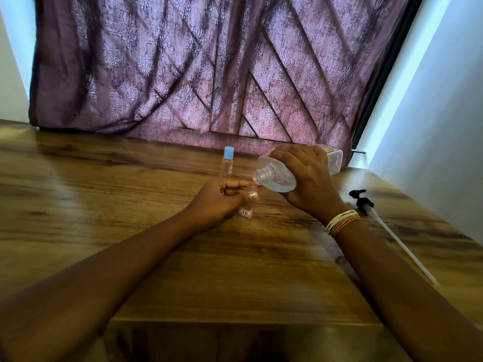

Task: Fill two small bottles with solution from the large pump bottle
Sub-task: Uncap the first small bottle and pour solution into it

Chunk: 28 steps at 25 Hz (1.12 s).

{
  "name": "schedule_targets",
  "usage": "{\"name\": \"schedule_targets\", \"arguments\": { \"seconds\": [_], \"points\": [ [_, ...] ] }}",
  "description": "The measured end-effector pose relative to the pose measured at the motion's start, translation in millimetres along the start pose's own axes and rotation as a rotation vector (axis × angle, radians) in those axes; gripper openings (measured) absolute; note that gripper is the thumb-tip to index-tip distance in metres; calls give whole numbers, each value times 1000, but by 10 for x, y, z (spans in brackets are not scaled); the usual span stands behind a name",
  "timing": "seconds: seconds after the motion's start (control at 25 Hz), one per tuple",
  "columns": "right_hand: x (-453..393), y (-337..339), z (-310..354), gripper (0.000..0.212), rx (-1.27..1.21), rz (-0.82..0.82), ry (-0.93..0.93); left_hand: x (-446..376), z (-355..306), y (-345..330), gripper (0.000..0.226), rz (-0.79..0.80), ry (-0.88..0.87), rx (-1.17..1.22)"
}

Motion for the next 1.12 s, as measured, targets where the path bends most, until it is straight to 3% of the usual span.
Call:
{"name": "schedule_targets", "arguments": {
  "seconds": [0.48,0.76,1.12],
  "points": [
    [-4,1,3,46,14,0,-1,14,-4,1,24,-6,18,4],
    [-6,9,6,45,6,0,-11,-3,37,17,34,-2,47,42],
    [2,-23,-29,44,11,7,-15,16,-11,-2,23,20,37,13]
  ]
}}
Point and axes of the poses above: each hand's wrist, its own x-axis away from the middle knuckle, its own y-axis out of the back of the hand, z = x × y, the point moved 9 cm from there along -x, towards the middle knuckle, and after that the axes turned 4 degrees about -z, right-handed, at the moved point
